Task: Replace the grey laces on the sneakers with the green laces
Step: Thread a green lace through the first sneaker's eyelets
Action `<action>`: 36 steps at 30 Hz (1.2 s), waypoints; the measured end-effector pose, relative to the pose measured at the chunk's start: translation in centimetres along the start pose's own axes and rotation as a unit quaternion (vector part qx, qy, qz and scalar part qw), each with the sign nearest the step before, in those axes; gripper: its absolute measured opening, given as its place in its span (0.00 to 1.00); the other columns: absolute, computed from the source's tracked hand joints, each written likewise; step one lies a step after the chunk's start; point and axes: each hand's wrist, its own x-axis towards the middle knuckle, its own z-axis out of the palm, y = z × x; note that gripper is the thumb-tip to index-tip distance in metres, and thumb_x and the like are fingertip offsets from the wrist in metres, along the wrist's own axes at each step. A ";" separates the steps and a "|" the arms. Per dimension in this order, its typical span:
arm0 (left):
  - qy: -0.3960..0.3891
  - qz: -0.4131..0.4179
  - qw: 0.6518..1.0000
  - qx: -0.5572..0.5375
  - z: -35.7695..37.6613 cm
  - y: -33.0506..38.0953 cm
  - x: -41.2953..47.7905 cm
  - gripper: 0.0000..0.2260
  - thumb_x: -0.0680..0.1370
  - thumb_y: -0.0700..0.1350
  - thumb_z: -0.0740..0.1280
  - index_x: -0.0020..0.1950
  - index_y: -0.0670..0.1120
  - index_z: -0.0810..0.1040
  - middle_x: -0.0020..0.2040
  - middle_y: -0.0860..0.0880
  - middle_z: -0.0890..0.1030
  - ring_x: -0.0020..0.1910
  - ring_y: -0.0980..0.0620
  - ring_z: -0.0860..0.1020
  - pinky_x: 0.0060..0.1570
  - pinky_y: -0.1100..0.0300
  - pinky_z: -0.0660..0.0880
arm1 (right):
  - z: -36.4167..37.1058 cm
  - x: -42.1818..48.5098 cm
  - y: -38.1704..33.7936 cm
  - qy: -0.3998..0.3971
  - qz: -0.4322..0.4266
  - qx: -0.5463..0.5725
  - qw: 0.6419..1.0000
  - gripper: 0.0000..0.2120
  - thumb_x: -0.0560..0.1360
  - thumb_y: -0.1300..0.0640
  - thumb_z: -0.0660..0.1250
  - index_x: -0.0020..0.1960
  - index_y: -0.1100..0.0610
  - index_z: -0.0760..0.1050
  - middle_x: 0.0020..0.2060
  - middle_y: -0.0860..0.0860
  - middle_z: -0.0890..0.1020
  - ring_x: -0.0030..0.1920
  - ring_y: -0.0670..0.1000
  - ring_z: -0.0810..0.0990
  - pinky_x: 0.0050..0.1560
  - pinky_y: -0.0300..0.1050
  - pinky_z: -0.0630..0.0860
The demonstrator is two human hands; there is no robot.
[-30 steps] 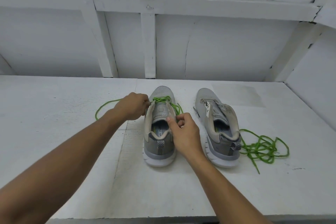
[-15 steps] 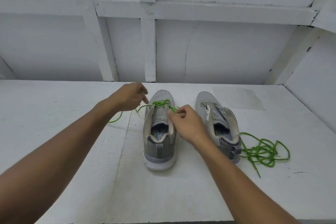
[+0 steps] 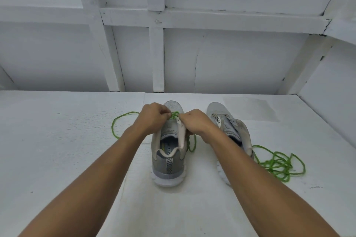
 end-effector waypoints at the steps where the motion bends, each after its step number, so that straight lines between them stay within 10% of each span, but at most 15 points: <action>1: -0.001 0.000 1.000 0.001 0.1 0.0 0.0 0.10 0.79 0.46 0.65 0.56 0.48 0.84 0.54 0.48 0.83 0.49 0.53 0.75 0.49 0.62 0.70 | 0.0 0.1 0.4 -0.005 0.015 0.042 0.999 0.12 0.76 0.52 0.60 0.38 0.58 0.75 0.38 0.59 0.81 0.43 0.60 0.83 0.50 0.55 0.82; 6: -0.020 0.010 0.999 0.027 0.2 0.3 0.3 0.10 0.79 0.45 0.65 0.56 0.48 0.84 0.56 0.49 0.83 0.49 0.54 0.75 0.49 0.63 0.70 | 0.4 0.1 1.2 -0.007 0.069 0.185 0.980 0.11 0.77 0.62 0.58 0.38 0.58 0.74 0.34 0.54 0.78 0.36 0.52 0.77 0.38 0.45 0.77; 22: -0.031 0.034 0.998 0.049 0.4 1.0 0.5 0.10 0.74 0.43 0.69 0.53 0.51 0.84 0.48 0.50 0.84 0.46 0.56 0.78 0.46 0.65 0.72 | 1.1 0.8 2.2 0.000 0.102 0.244 0.965 0.11 0.75 0.64 0.57 0.44 0.62 0.78 0.42 0.60 0.80 0.44 0.56 0.79 0.54 0.53 0.79; 36: -0.029 0.033 0.996 0.071 0.6 1.7 0.4 0.11 0.73 0.41 0.67 0.50 0.52 0.85 0.46 0.50 0.85 0.47 0.52 0.80 0.52 0.57 0.78 | 1.0 0.6 2.1 0.001 0.099 0.247 0.964 0.10 0.76 0.63 0.57 0.46 0.62 0.77 0.42 0.60 0.79 0.42 0.55 0.79 0.48 0.49 0.80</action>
